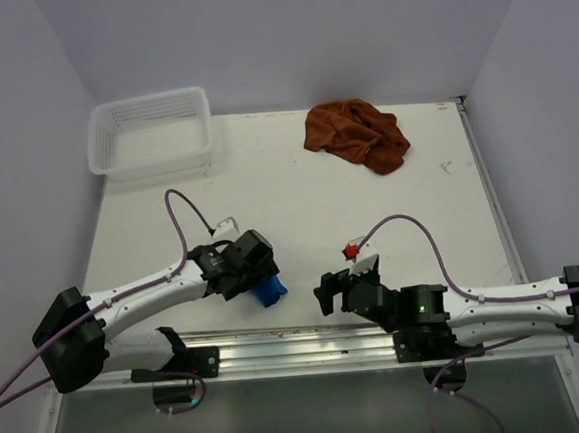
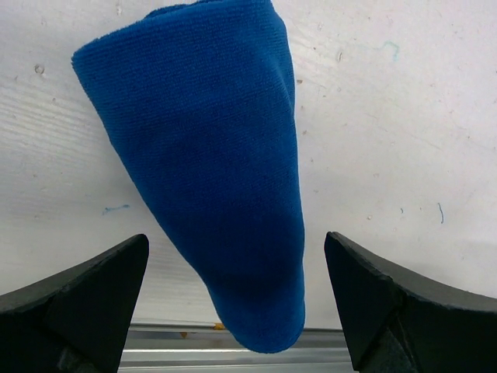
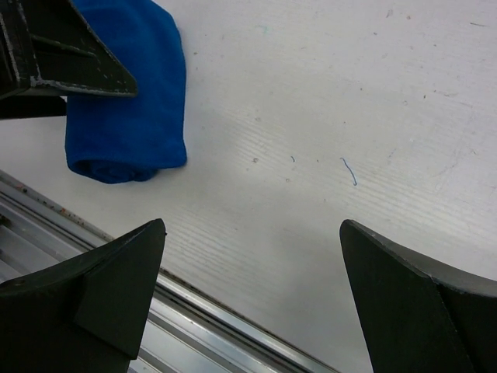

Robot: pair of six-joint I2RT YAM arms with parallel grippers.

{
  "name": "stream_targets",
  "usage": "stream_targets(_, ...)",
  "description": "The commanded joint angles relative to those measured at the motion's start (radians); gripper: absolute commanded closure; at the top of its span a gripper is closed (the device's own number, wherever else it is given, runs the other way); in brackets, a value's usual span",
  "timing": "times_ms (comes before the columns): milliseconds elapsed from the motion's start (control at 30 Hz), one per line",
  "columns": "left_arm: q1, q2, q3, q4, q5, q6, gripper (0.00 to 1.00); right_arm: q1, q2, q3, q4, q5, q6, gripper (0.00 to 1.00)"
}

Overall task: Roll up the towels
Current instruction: Roll the towel, then place the rolled towel into the container

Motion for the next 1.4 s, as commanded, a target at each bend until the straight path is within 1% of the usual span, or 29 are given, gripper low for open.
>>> stream_targets(0,-0.006,0.044,0.075,-0.026,-0.084,-0.022,0.0,0.001,-0.044,-0.006,-0.05,0.057,0.026,0.01)
stream_targets(167,0.003,0.083,0.075,-0.008,-0.112,-0.018,0.0,-0.002,-0.105,-0.029,-0.076,0.05,0.015,0.01)
stream_targets(333,0.02,0.136,0.082,0.001,-0.116,-0.008,0.0,-0.004,-0.131,-0.041,-0.096,0.044,0.015,0.01)
stream_targets(467,0.023,0.15,0.06,0.02,-0.116,-0.008,0.02,-0.004,-0.137,-0.056,-0.104,0.043,0.017,0.01)
stream_targets(567,0.037,0.159,0.051,0.043,-0.119,0.013,0.04,-0.005,-0.142,-0.065,-0.109,0.037,0.025,0.01)
stream_targets(733,0.082,0.167,0.042,0.09,-0.116,0.058,0.11,-0.004,-0.145,-0.068,-0.112,0.034,0.029,0.01)
stream_targets(800,0.103,0.173,0.036,0.11,-0.096,0.077,0.16,-0.005,-0.148,-0.068,-0.121,0.034,0.035,0.01)
stream_targets(900,0.108,0.19,0.022,0.15,-0.069,0.085,0.19,-0.005,-0.15,-0.078,-0.122,0.035,0.04,0.01)
stream_targets(1133,0.106,0.259,-0.009,0.214,-0.013,0.084,0.2,-0.005,-0.148,-0.09,-0.13,0.037,0.054,0.01)
stream_targets(1267,0.106,0.256,-0.01,0.213,-0.02,0.088,0.23,-0.005,-0.147,-0.091,-0.135,0.038,0.058,0.01)
stream_targets(1367,0.106,0.25,-0.006,0.205,-0.036,0.094,0.33,-0.007,-0.147,-0.095,-0.135,0.038,0.058,0.01)
